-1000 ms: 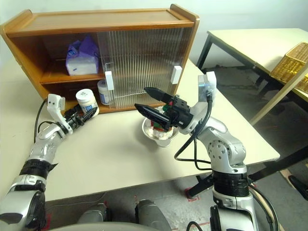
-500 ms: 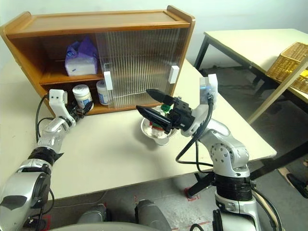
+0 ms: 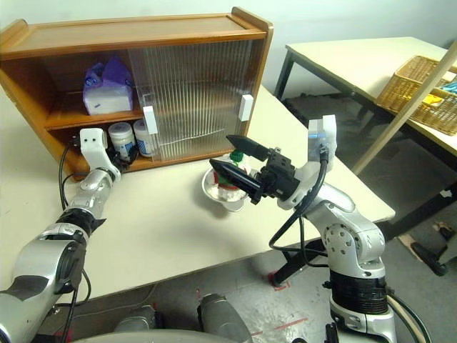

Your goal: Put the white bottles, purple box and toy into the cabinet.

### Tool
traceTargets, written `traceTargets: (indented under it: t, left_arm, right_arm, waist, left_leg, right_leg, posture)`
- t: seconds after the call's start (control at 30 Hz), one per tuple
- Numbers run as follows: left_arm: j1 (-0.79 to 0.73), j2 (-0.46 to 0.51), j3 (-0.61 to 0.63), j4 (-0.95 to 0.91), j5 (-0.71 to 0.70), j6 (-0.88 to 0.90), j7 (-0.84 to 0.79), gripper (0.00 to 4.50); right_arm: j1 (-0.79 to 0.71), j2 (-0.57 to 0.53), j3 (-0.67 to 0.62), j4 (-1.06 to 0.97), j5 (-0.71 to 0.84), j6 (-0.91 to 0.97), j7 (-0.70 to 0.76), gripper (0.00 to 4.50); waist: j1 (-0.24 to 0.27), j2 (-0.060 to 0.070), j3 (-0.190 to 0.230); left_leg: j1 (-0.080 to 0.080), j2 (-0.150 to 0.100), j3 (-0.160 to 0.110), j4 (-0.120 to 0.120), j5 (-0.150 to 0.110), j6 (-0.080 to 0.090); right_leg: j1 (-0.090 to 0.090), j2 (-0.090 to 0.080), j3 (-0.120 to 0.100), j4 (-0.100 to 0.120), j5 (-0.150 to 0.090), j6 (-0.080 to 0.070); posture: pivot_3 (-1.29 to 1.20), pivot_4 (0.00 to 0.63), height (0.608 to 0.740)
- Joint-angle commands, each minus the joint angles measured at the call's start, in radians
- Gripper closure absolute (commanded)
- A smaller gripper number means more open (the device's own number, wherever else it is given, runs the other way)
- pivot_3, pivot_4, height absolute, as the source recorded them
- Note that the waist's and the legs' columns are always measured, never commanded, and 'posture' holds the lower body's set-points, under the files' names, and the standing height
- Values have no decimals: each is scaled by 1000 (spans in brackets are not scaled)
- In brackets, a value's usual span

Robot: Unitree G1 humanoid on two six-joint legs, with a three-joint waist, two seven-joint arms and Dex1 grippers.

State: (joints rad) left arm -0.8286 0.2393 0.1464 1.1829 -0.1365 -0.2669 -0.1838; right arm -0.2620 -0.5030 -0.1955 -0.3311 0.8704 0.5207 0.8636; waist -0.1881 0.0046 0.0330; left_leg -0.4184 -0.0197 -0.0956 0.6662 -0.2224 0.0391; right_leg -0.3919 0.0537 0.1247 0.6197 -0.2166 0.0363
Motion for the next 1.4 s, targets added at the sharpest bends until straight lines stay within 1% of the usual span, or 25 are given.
traceTargets:
  t: [0.03, 0.27, 0.57, 0.63, 0.7, 0.73, 1.03, 1.23, 1.4]
  left_arm:
    - [-39, 0, 25, 30, 12, -10, 69, 1428]
    - [-45, 26, 32, 47, 31, -16, 136, 1428]
    - [-30, 36, 40, 55, 41, -10, 165, 1428]
    - [-29, 34, 36, 56, 44, -5, 155, 700]
    - [-29, 31, 33, 55, 47, -4, 150, 86]
    - [-29, 30, 33, 54, 48, -5, 148, 37]
    - [-3, 27, 67, 4, 7, -42, 96, 37]
    - [64, 15, 69, -107, 5, -46, 71, 37]
    - [173, 9, 69, -306, -4, 5, 73, 37]
  right_arm:
    - [-7, -8, -8, -8, 15, 8, -2, 0]
    - [-2, -9, -6, -10, 19, 8, -4, 0]
    - [-10, -10, -2, 2, 19, 5, 1, 0]
    - [-12, -8, 1, 2, 18, 5, 0, 0]
    - [-12, -8, 1, 3, 18, 4, 1, 0]
    - [-12, -7, 1, 4, 18, 4, 1, 0]
    - [-30, 2, 16, 28, 10, -2, 14, 0]
    - [-55, 14, 33, 60, 0, -8, 34, 0]
    - [-84, 34, 54, 97, -15, -18, 59, 0]
  waist:
    - [-7, 0, 0]
    - [-14, -4, 3]
    - [-14, -7, 5]
    - [-14, -7, 5]
    - [-13, -7, 5]
    - [-13, -7, 5]
    - [-7, -7, 5]
    - [7, -7, 5]
    - [24, -7, 5]
  left_leg:
    - [0, -1, 0, 0, 0, 0]
    - [-1, -6, 0, 0, 0, 1]
    - [-1, -11, 0, -1, 1, 2]
    - [-1, -11, 0, -1, 1, 3]
    - [-1, -12, 0, -1, 1, 3]
    - [-1, -12, 0, -1, 1, 3]
    - [-1, -12, 0, -1, 1, 4]
    - [-1, -12, 0, -1, 1, 4]
    - [-1, -12, 0, -1, 2, 4]
  right_leg:
    - [1, 0, 0, -2, 1, 1]
    - [2, -5, 1, -5, 1, 5]
    - [2, -10, 1, -5, 0, 7]
    - [2, -11, 1, -5, 0, 7]
    - [2, -12, 1, -5, 0, 8]
    - [2, -12, 1, -5, 0, 8]
    - [2, -12, 1, -4, 0, 8]
    - [2, -12, 0, -4, 0, 8]
    - [2, -12, 0, -4, 0, 8]
  posture:
    - [-265, 43, 740]
    - [-264, 46, 740]
    - [-261, 47, 740]
    - [-252, 46, 740]
    - [-252, 46, 740]
    - [-252, 46, 740]
    - [-222, 47, 740]
    - [-193, 49, 740]
    - [-158, 46, 740]
